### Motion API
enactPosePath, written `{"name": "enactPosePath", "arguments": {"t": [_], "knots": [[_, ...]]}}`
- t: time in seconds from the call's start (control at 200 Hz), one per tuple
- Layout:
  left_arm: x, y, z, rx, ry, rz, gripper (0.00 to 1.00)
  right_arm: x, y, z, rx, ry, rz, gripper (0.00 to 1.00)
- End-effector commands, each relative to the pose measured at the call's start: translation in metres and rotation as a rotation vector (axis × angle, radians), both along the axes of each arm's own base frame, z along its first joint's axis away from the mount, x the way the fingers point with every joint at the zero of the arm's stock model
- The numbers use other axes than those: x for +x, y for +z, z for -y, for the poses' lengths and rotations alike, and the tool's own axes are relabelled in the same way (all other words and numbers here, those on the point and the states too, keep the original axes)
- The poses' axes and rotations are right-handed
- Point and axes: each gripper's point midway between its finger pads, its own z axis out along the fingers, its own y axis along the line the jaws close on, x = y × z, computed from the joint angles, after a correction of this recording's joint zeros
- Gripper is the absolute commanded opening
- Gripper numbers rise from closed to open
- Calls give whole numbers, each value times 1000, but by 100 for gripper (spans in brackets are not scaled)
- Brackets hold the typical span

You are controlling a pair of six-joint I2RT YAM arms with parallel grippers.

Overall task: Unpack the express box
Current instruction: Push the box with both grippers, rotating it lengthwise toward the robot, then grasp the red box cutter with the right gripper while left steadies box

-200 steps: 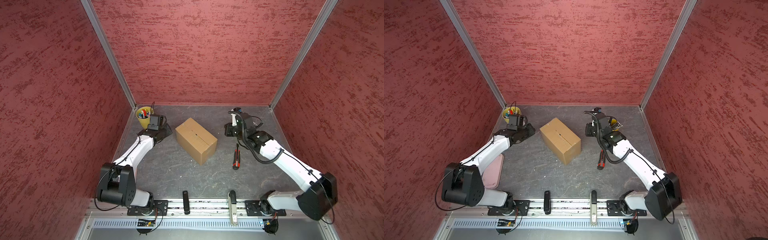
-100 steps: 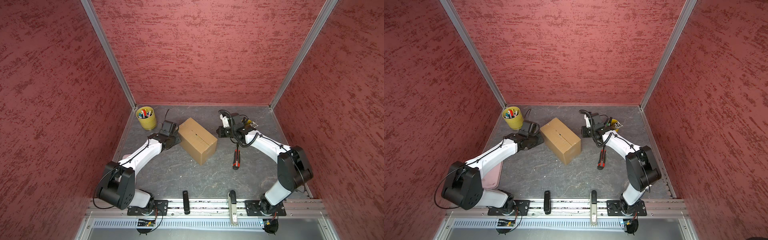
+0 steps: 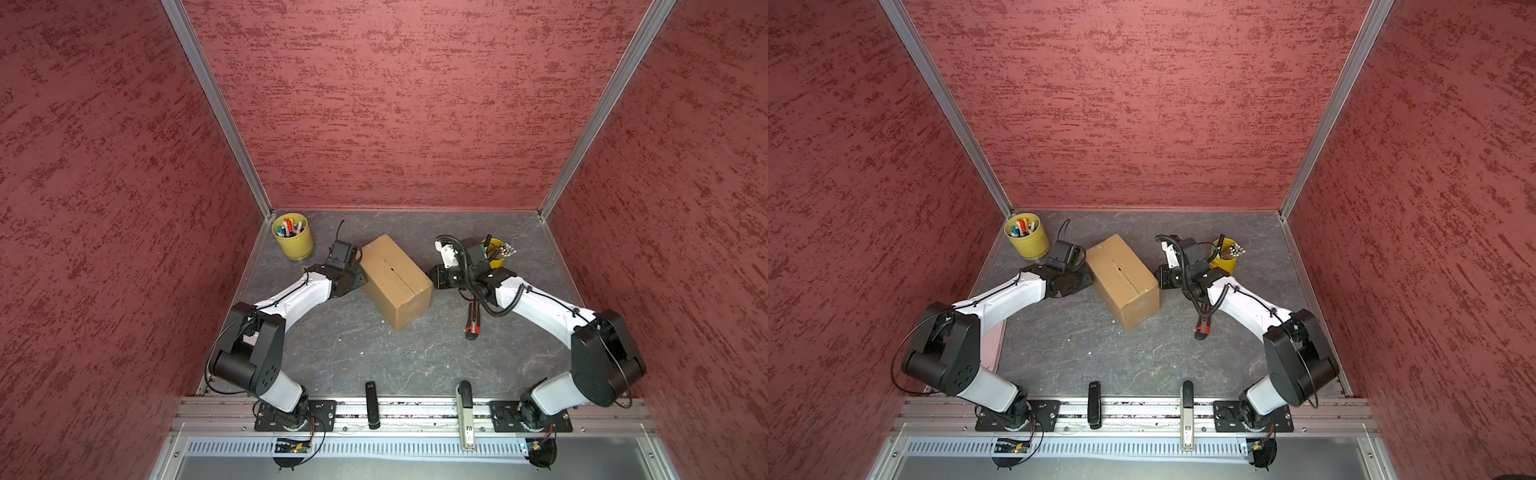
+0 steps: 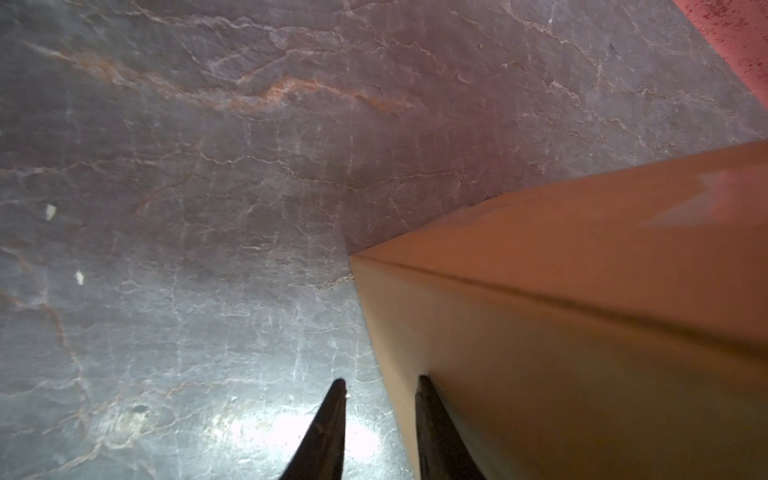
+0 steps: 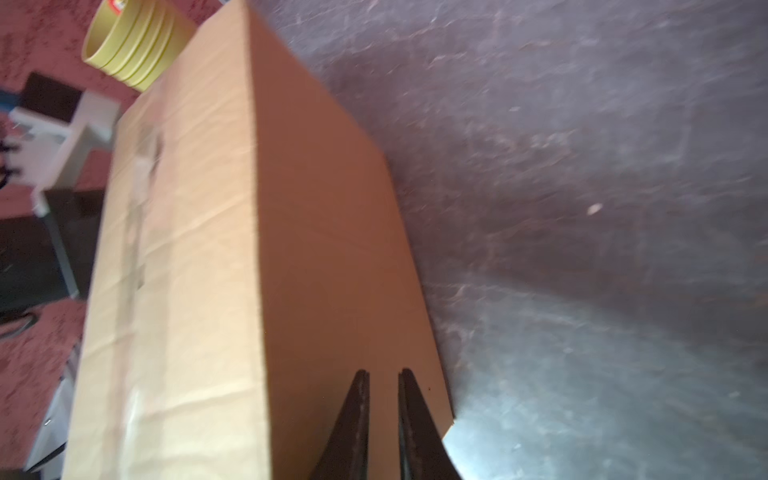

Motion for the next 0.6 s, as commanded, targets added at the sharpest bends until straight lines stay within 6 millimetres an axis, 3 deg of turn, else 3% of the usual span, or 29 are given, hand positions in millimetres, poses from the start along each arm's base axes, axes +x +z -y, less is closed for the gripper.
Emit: {"name": "enactPosePath", "arguments": {"t": [0.0, 0.16, 0.391, 0.446, 0.491, 0.506, 0.516, 0.591], "knots": [[13, 10, 13, -31, -32, 46, 30, -13, 20, -10, 50, -16, 35, 18], [9, 10, 19, -45, -55, 44, 30, -38, 20, -14, 49, -39, 29, 20], [-8, 12, 7, -45, -41, 45, 30, -42, 24, 21, -17, -207, 56, 29], [-11, 15, 2, -52, -29, 52, 31, -40, 29, 30, -33, -246, 74, 43], [-12, 18, -2, -57, -20, 60, 31, -39, 33, 36, -52, -273, 83, 60], [-12, 20, -2, -61, -18, 62, 31, -38, 34, 37, -58, -281, 84, 89], [-12, 20, -3, -61, -16, 64, 31, -38, 35, 39, -63, -286, 87, 96], [-13, 28, -6, -66, -9, 80, 31, -34, 40, 48, -96, -329, 92, 99]]}}
